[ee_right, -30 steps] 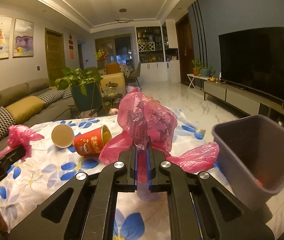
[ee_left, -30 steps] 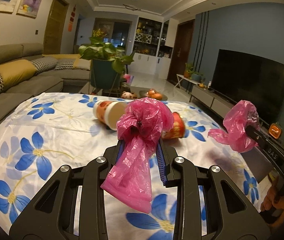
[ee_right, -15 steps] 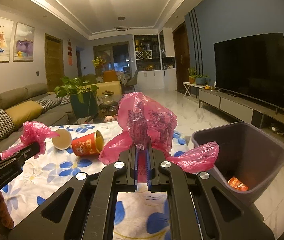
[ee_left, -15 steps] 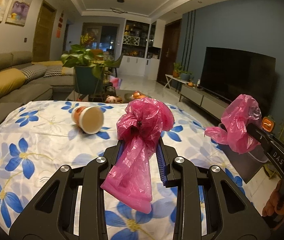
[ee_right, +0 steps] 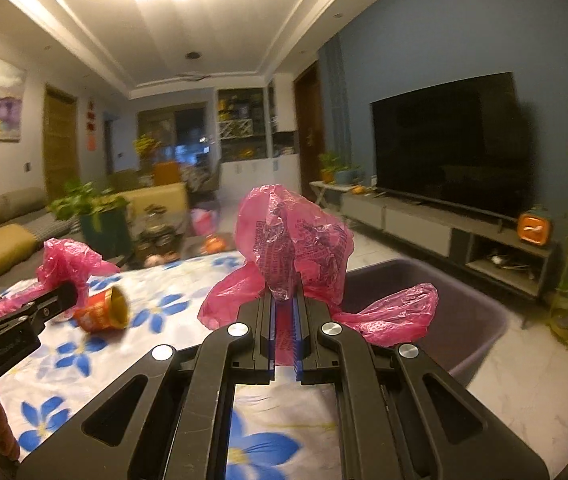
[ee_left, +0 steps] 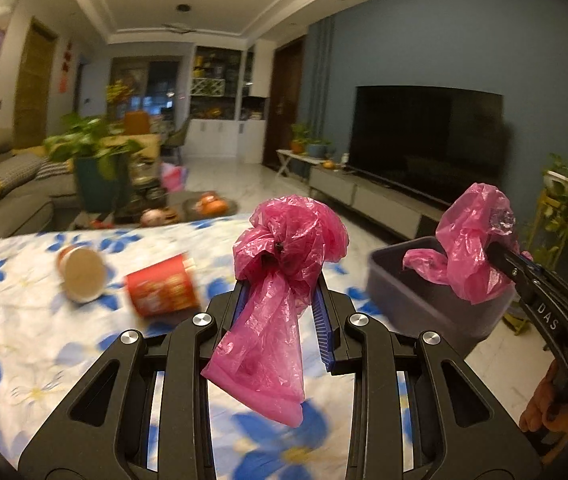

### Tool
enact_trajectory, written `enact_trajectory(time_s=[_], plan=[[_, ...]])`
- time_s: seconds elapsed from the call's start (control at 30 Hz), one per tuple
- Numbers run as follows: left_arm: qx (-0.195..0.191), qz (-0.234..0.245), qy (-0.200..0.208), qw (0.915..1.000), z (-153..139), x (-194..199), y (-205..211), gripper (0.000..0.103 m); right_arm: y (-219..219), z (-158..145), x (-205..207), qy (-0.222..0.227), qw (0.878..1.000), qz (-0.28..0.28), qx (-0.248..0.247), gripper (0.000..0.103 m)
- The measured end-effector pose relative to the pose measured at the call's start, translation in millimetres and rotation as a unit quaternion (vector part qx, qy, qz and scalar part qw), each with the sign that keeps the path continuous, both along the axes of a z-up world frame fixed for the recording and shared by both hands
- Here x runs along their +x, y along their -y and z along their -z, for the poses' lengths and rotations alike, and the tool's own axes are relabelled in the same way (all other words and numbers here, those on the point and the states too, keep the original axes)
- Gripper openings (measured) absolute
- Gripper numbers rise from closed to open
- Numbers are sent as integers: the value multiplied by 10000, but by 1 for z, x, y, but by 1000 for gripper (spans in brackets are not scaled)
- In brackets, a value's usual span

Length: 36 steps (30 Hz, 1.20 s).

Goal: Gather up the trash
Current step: 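Carry both pink bags over the grey bin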

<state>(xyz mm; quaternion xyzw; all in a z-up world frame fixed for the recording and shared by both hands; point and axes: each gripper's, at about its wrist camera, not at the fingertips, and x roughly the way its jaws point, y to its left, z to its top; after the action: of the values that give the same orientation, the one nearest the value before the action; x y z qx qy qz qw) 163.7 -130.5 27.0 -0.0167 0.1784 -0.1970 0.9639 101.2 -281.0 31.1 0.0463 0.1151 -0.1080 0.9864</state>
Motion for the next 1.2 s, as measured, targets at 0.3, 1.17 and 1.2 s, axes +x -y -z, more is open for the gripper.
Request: enact_trajectory(time_s=[0.3, 1.17, 1.2], plan=[[-53, 966, 241, 9950, -5, 16, 92, 29, 49, -1, -3, 175, 9972, 716, -88, 7], [-202, 1797, -146, 9834, 29, 74, 178, 31, 82, 21, 19, -19, 9951, 984, 99, 8], [-209, 1829, -164, 9828, 31, 75, 179, 31, 83, 22, 20, -33, 9951, 980, 112, 8]])
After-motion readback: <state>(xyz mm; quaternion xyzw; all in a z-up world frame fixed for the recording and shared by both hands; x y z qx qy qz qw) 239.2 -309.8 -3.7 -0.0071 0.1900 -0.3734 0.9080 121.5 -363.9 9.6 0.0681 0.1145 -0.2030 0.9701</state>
